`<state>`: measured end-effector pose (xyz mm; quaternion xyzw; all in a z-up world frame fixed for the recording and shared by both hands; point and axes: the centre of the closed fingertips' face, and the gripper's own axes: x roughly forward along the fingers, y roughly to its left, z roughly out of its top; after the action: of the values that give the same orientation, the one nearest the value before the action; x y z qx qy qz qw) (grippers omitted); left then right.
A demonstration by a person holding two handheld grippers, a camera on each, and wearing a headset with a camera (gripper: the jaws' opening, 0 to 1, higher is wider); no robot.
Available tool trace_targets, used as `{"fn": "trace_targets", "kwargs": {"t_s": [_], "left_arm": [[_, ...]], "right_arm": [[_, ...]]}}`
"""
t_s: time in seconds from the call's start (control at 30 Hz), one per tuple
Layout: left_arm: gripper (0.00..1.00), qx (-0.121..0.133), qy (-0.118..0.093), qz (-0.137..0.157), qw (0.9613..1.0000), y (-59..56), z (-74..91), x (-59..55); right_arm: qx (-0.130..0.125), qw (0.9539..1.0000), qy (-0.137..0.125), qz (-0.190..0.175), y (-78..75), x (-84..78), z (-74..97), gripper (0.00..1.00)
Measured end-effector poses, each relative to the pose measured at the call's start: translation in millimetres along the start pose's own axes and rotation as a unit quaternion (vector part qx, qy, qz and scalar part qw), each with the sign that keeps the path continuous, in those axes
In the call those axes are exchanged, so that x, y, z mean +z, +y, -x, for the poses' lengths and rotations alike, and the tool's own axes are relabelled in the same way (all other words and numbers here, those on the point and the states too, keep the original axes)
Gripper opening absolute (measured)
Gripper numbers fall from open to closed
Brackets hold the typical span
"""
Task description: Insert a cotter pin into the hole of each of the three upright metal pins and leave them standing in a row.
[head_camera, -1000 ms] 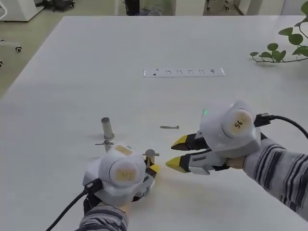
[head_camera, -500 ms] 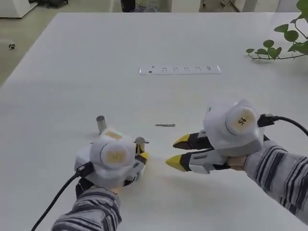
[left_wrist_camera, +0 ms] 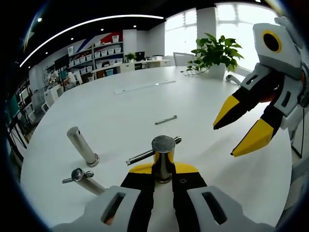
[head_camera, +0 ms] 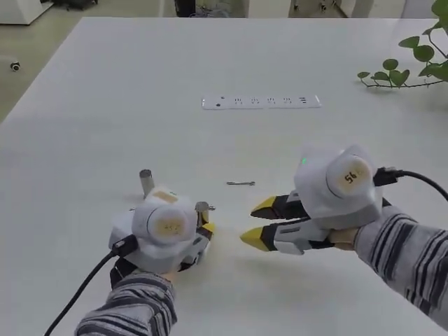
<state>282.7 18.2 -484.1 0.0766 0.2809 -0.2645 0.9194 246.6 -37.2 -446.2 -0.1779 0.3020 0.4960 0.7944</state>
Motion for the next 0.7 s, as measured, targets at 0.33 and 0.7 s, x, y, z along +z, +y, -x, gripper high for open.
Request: {"fn": "trace_targets", "kwargs": {"t_s": [0.33, 0.7], "left_arm": [[0.10, 0.004, -0.001, 0.005, 1.0000, -0.1, 0.0, -0.5], [0.20, 0.014, 0.015, 0.026, 0.9995, 1.4, 9.6, -12.5]], "right_arm": [[0.002, 1.0000, 0.003, -0.004, 2.7, -1.3, -1.4, 0.23], [-0.009, 0.9997, 0.010, -0.022, -0.7, -9.1, -2.0, 0.24]]}}
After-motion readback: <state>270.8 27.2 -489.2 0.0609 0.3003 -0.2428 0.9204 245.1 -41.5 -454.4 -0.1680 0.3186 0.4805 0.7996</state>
